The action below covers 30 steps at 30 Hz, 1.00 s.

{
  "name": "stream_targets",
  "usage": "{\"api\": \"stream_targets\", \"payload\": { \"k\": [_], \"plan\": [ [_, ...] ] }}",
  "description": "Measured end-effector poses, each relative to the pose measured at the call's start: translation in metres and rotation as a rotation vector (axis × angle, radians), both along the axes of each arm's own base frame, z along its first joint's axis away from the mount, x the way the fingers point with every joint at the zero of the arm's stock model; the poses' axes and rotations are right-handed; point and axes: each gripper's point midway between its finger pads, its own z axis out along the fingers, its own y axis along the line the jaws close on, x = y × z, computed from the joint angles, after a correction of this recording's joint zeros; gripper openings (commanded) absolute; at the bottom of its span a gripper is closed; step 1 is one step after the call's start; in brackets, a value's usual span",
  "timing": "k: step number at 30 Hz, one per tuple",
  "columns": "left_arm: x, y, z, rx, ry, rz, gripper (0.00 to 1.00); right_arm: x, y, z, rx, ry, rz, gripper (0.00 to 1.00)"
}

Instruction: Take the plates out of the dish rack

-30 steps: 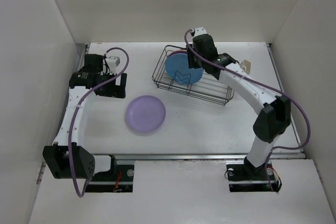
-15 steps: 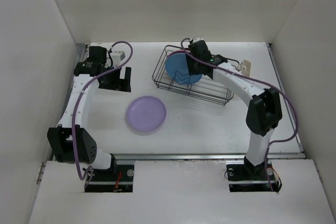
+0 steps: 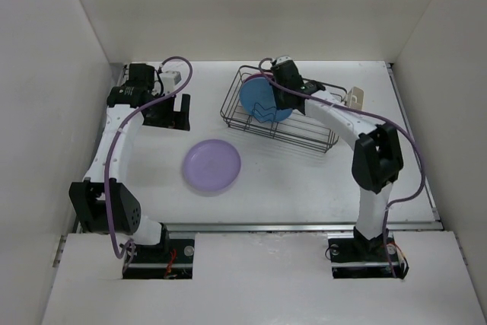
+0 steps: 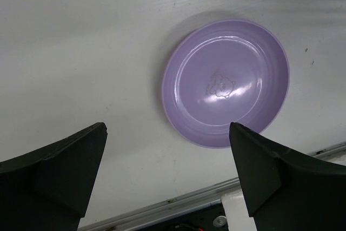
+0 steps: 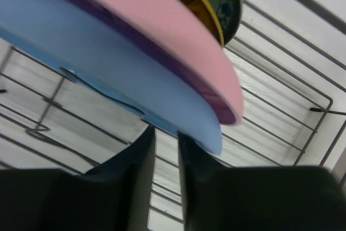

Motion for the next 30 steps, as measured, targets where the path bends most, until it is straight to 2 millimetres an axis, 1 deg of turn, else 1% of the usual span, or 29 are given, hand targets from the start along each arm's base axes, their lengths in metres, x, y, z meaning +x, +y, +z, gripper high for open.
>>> {"api": "stream_targets", "payload": {
  "k": [2, 3, 5, 6, 7, 9, 10, 11, 13, 17, 18, 19, 20, 22, 26, 29, 30],
  "plan": [
    [0.000, 0.000, 0.000, 0.001, 0.000, 0.000, 0.96, 0.001, 0.001, -0.017, -0.021, 0.031, 0.004, 0.17],
    [0.000, 0.000, 0.000, 0.001, 0.000, 0.001, 0.96, 0.002, 0.000, -0.021, -0.028, 0.038, 0.005, 0.15],
    [0.000, 0.000, 0.000, 0.001, 0.000, 0.001, 0.96, 0.002, -0.001, -0.023, -0.038, 0.038, 0.005, 0.15],
    [0.000, 0.000, 0.000, 0.001, 0.000, 0.001, 0.96, 0.003, -0.002, -0.022, -0.045, 0.033, 0.006, 0.20],
    [0.000, 0.000, 0.000, 0.001, 0.000, 0.001, 0.96, 0.004, -0.002, -0.019, -0.050, 0.026, 0.007, 0.34],
    [0.000, 0.000, 0.000, 0.002, 0.000, 0.001, 0.96, 0.004, -0.004, -0.013, -0.059, 0.016, 0.012, 0.46],
    [0.000, 0.000, 0.000, 0.002, 0.000, 0.001, 0.96, 0.002, -0.004, -0.009, -0.061, 0.012, 0.019, 0.50],
    [0.000, 0.000, 0.000, 0.002, 0.000, 0.001, 0.96, 0.001, -0.004, -0.002, -0.059, 0.003, 0.027, 0.52],
    [0.000, 0.001, 0.000, 0.003, -0.001, 0.002, 0.96, -0.002, -0.004, 0.016, -0.044, -0.027, 0.036, 0.52],
    [0.000, 0.001, 0.000, 0.003, -0.001, 0.002, 0.96, -0.006, -0.009, 0.071, 0.017, -0.141, 0.034, 0.52],
    [0.000, 0.001, 0.000, 0.003, -0.001, 0.002, 0.96, -0.005, -0.010, 0.083, 0.032, -0.169, 0.031, 0.50],
    [0.000, 0.001, 0.000, 0.003, -0.001, 0.002, 0.96, -0.004, -0.012, 0.093, 0.042, -0.192, 0.027, 0.50],
    [0.000, 0.001, 0.000, 0.003, -0.001, 0.003, 0.96, -0.003, -0.013, 0.095, 0.046, -0.198, 0.025, 0.50],
    [0.000, 0.001, 0.000, 0.003, -0.001, 0.003, 0.96, 0.001, -0.013, 0.092, 0.046, -0.199, 0.021, 0.49],
    [0.000, 0.001, 0.000, 0.003, -0.001, 0.003, 0.96, 0.006, -0.006, 0.061, 0.025, -0.139, 0.038, 0.45],
    [0.000, 0.001, 0.000, 0.006, -0.001, 0.005, 0.96, 0.009, -0.002, 0.041, 0.013, -0.098, 0.053, 0.43],
    [0.000, 0.001, 0.000, 0.007, -0.001, 0.005, 0.97, 0.010, -0.002, 0.036, 0.006, -0.090, 0.055, 0.41]
  ]
}}
